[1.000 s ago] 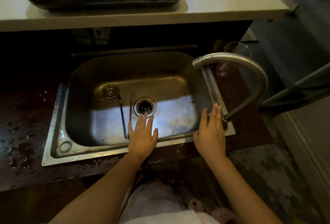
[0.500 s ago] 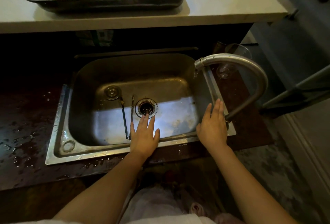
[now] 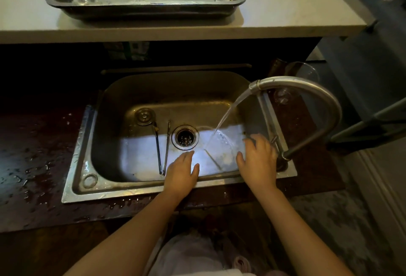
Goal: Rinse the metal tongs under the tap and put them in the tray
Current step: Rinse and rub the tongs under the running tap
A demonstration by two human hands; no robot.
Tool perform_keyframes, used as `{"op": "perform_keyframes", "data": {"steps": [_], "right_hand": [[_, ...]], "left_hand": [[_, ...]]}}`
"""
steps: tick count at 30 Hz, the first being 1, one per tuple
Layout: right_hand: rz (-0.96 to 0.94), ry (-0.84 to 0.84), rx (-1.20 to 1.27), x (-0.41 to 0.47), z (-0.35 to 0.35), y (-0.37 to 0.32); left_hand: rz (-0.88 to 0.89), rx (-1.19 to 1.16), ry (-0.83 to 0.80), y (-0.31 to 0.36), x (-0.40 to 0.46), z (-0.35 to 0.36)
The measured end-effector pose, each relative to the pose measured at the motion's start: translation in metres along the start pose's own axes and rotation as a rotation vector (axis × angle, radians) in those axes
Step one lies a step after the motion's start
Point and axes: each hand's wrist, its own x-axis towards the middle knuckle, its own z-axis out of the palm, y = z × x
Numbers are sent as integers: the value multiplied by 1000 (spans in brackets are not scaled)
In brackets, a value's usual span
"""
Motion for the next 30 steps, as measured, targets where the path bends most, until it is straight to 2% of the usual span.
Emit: {"op": "perform_keyframes", "data": {"steps": [2,7,10,18,20,24,30], "right_hand": [[-36,-103,85,10,5,-19],[-217,-270,134,37,34,-68],[-311,-383,118,61,62,-97],[-319,-568,59,105,158,-143],[-262,-578,93,108,180,-150],[-10,-565,173,118,211,-164],[74,-548,241,122,235,-173]], "left_hand": [[-44,-75,22,-8,5,-9],[-25,54,133,-43,27,-44],[-10,133,41,-74,46,-61],[-66,281,-213,-138,94,-54],[-123,258,-246,-146,106,-42],[-245,226,-262,-157,125,-18],[-314,14,-185,-164,141,-1]]}}
